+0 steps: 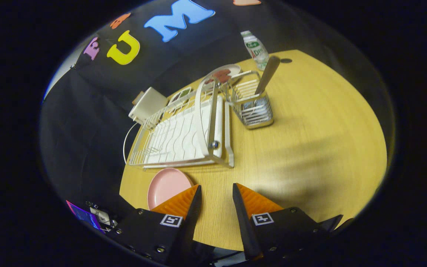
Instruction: Take the plate from the dish rack, then take the spoon from the basket and place it into the plate.
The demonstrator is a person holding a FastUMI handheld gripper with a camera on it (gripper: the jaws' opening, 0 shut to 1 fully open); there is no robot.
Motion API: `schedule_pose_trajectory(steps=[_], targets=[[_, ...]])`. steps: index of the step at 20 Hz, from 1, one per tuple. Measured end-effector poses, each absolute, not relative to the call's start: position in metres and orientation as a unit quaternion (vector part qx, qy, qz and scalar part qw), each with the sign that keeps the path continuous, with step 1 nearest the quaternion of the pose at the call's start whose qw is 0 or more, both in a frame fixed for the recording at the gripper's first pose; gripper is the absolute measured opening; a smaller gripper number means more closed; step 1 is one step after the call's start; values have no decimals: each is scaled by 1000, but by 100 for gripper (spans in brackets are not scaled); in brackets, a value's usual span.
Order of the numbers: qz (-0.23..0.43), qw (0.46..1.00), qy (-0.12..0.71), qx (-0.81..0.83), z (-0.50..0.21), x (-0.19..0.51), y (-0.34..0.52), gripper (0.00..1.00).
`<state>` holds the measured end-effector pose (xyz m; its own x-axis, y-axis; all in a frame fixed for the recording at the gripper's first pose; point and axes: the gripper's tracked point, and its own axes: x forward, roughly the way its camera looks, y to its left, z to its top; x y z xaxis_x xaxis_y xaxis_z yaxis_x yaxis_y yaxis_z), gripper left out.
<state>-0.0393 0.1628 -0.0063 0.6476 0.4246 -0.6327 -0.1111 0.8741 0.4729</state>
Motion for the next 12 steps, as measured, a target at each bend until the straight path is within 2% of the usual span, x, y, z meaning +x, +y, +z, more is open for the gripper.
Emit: schedule_pose_trajectory(steps=[5, 12], targets=[[74, 950, 255, 162, 45, 9, 115, 53], [-7, 973, 162, 162, 55, 56, 82, 54]])
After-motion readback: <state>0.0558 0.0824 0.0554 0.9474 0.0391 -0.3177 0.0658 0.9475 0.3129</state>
